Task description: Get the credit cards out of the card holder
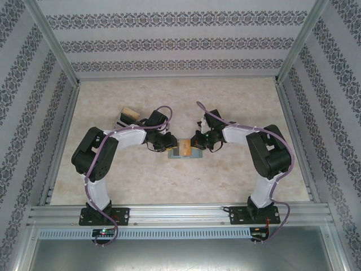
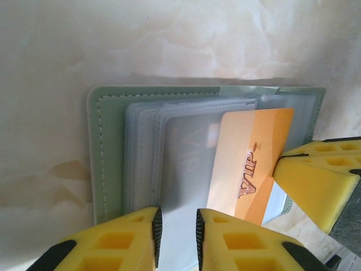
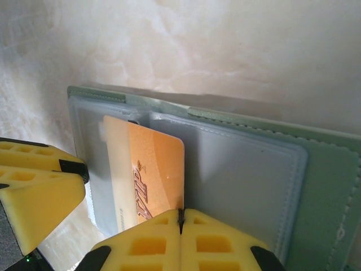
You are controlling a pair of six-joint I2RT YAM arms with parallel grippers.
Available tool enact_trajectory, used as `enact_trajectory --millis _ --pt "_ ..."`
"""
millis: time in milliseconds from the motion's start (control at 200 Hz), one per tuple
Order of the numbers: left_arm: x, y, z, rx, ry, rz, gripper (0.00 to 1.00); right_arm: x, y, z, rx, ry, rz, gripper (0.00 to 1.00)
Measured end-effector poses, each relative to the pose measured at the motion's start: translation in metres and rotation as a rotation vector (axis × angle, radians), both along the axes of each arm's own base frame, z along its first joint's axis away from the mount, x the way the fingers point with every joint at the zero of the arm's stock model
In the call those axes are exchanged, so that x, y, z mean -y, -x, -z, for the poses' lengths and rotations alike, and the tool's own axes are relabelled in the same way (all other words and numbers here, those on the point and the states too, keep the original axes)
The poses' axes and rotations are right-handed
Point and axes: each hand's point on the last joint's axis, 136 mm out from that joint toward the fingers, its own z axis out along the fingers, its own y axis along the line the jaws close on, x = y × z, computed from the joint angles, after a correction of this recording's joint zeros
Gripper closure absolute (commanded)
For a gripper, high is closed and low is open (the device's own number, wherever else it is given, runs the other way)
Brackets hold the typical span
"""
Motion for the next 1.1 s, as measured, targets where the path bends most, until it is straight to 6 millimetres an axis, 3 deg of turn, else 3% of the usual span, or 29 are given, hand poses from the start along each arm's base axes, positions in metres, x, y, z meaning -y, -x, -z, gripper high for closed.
enact_trajectory --millis 100,245,575,894,1099 --pt "0.0 0.001 -0.001 -0.003 -0.002 0.001 0.76 -0.001 0.001 0.0 0.002 -0.004 -0.007 0.77" --pt "-0.001 0.003 -0.008 0.002 0.0 0.008 0.79 0.0 0.002 0.0 -0.006 -0.001 -0.005 0.73" --pt "0.009 0.002 -0.019 0.025 0.017 0.031 0.83 -0.001 0.003 0.004 -0.02 -0.004 -0.009 0.73" --pt "0.015 0.001 0.005 -0.009 -0.024 0.04 0.87 -0.003 0.004 0.004 -0.028 -0.017 -0.016 0.74" --pt "0.015 0.001 0.006 0.006 -0.048 0.037 0.88 -0.004 0.004 0.004 -0.026 -0.02 -0.021 0.74"
